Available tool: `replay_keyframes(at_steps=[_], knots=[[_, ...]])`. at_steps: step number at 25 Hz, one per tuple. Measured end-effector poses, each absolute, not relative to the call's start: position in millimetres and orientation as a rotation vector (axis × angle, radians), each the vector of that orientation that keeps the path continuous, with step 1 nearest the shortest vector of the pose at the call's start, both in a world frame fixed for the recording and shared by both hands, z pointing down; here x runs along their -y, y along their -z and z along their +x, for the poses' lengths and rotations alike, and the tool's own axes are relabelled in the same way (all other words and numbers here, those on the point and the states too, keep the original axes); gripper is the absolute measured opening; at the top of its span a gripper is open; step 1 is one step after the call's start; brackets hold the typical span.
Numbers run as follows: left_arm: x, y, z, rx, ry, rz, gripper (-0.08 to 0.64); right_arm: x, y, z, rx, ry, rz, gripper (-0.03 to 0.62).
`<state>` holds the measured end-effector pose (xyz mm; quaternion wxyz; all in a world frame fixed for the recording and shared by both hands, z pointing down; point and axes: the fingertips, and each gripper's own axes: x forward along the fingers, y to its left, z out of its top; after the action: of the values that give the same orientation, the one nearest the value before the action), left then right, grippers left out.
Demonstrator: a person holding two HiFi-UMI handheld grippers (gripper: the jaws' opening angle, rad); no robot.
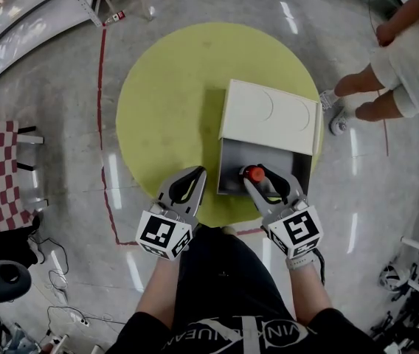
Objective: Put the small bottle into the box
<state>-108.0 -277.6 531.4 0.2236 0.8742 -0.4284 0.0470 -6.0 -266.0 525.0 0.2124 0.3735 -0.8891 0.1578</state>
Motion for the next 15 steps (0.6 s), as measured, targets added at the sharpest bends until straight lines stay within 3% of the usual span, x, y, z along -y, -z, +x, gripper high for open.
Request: replay_keyframes(at_steps=[15], knots=[[269.7,-525.7,-103.0,1.182,-0.129,2.422,0.015,255.6,-522.1,-10.3,2.508,-0.444,0.992,0.158]])
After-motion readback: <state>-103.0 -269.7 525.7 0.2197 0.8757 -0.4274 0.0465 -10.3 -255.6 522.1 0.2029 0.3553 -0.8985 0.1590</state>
